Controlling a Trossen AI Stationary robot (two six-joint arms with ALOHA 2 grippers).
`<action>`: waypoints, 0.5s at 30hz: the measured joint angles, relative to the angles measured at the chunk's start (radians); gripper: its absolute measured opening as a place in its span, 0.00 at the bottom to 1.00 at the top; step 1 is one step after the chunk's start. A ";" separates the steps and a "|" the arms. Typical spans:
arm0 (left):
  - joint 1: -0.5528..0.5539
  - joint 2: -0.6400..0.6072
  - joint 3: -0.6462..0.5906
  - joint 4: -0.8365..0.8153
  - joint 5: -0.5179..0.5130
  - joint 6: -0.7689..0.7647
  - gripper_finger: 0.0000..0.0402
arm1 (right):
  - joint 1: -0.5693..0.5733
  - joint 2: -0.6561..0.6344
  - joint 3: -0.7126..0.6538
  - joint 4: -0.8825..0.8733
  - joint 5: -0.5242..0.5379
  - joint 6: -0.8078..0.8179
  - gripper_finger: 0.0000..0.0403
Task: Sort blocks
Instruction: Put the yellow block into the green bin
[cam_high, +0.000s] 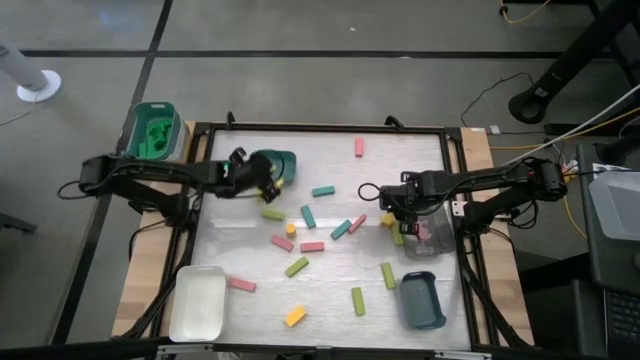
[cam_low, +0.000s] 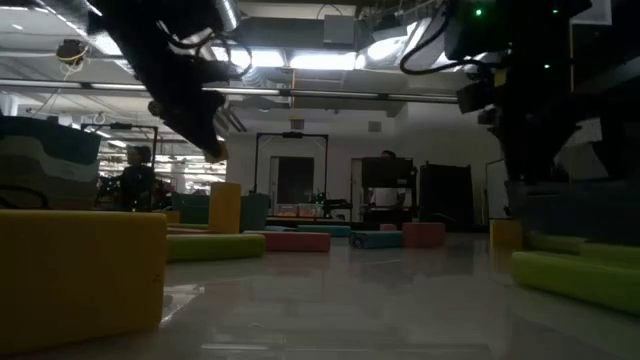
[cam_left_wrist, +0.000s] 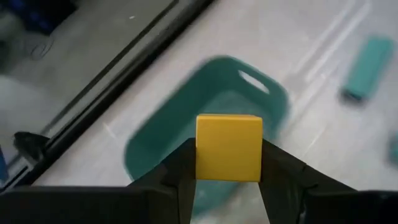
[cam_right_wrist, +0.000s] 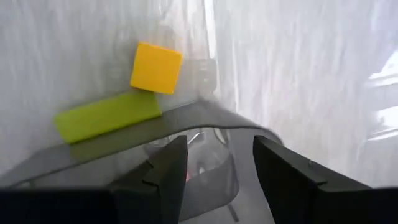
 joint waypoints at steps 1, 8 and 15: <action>0.024 0.000 0.000 0.020 0.013 0.000 0.32 | 0.000 0.000 0.000 -0.005 -0.005 0.005 0.46; 0.136 0.000 -0.001 0.054 0.107 0.000 0.32 | 0.000 0.000 0.000 -0.120 -0.017 0.102 0.46; 0.153 0.000 -0.001 0.045 0.116 0.004 0.32 | 0.000 0.000 -0.052 -0.185 -0.029 0.249 0.46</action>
